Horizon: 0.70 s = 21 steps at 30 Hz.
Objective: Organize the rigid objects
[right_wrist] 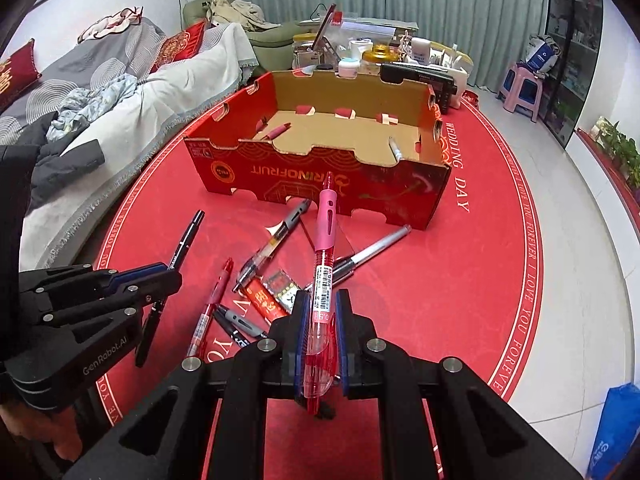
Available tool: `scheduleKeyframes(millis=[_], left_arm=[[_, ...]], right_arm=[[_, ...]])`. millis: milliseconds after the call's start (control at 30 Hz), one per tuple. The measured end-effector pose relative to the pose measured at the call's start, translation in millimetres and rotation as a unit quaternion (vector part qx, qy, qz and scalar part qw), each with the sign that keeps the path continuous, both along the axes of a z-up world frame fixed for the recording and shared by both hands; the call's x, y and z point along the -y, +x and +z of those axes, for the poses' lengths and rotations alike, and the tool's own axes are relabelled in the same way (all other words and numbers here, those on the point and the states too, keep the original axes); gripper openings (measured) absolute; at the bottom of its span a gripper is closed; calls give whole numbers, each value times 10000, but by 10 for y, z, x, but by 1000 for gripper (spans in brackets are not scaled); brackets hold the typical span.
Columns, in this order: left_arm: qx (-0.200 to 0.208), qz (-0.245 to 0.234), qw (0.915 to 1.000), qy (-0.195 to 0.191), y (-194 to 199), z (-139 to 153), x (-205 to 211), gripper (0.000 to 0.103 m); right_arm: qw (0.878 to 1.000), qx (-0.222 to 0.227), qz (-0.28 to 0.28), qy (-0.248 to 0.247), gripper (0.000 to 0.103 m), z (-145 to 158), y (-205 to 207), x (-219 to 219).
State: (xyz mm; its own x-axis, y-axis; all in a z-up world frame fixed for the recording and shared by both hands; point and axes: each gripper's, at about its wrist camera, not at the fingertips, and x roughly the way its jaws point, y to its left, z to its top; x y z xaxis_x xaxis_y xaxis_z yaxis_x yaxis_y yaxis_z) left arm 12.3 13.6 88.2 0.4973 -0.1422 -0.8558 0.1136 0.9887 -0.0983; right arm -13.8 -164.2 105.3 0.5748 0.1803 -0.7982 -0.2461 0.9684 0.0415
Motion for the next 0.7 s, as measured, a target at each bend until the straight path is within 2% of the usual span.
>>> scheduleKeyframes(millis=[700], left_arm=[[235,70,9997,53,137,220,48,9]], right_arm=[[9996,215,84,160,13,263,104,-55]])
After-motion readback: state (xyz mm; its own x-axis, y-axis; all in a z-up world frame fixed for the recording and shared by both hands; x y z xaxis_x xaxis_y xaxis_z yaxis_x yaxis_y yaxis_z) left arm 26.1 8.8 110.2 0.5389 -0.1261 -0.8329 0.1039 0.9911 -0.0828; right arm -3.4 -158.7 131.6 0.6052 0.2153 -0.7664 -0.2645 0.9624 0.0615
